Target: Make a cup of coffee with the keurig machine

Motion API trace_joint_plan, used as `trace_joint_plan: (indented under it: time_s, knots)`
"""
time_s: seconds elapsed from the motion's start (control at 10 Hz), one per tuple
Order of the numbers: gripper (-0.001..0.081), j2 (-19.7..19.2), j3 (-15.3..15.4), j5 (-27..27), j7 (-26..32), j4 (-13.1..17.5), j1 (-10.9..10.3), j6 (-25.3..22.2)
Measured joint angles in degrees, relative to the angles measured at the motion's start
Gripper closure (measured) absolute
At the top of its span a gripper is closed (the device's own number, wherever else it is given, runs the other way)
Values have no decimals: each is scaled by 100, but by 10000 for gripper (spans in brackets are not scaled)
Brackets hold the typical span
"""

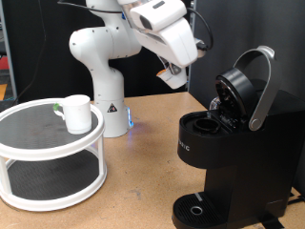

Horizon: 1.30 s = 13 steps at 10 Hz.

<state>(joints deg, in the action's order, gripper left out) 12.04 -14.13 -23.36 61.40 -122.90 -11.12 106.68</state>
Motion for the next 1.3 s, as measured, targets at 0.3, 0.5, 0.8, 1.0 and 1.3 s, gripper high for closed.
trace_joint_plan:
  time_s: [0.3, 0.5, 0.8, 1.0, 1.3]
  knots:
    - [709, -62, 88, -60, -43, 125, -11, 7]
    - [709, -62, 105, -59, -42, 121, -7, 9]
    - [709, -85, 168, -54, 66, -153, -10, 409]
    - [709, -186, 276, -63, 60, -308, -12, 819]
    - [709, -318, 439, -198, 84, -375, -44, 1162]
